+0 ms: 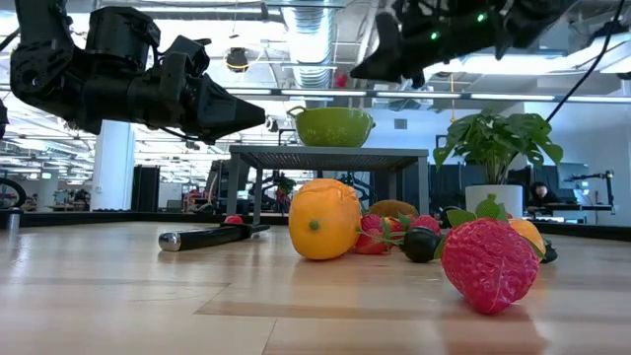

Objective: Pick & Place Fruit
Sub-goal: Put the strawberry into the green strainer bowl on the shelf

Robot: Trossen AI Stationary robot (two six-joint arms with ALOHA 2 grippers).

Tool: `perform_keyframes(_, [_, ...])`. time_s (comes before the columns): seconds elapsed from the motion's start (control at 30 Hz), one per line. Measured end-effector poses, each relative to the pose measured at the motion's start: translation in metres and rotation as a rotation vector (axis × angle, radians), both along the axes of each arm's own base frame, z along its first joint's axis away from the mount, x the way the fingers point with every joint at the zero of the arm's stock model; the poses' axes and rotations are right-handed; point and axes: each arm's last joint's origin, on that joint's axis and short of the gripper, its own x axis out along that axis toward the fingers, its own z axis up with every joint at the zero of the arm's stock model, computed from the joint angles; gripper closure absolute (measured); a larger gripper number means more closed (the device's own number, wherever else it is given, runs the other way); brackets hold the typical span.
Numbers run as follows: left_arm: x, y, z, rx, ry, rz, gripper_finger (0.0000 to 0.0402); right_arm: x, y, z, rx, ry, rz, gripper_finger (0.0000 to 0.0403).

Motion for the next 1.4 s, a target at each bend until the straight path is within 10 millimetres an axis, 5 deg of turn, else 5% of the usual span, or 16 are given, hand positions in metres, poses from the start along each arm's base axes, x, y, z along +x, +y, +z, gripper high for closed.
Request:
perform_keyframes(0.27, [0.000, 0.000, 0.000, 0.000, 0.001, 0.000, 0.0296, -0.006, -0.030, -0.005, 0.026, 0.015, -0.109, 0.0403])
perform_keyframes(0.7, [0.000, 0.000, 0.000, 0.000, 0.000, -0.001, 0.0296, -0.008, -0.035, -0.010, 0.058, 0.039, -0.130, 0.0393])
perform_keyframes(1.1, [0.000, 0.000, 0.000, 0.000, 0.000, -0.005, 0.0296, -0.009, -0.034, -0.009, 0.055, 0.053, -0.129, 0.0287])
perform_keyframes(1.4, [0.000, 0.000, 0.000, 0.000, 0.000, -0.004, 0.0296, -0.009, -0.001, 0.034, 0.019, -0.039, -0.015, 0.0192])
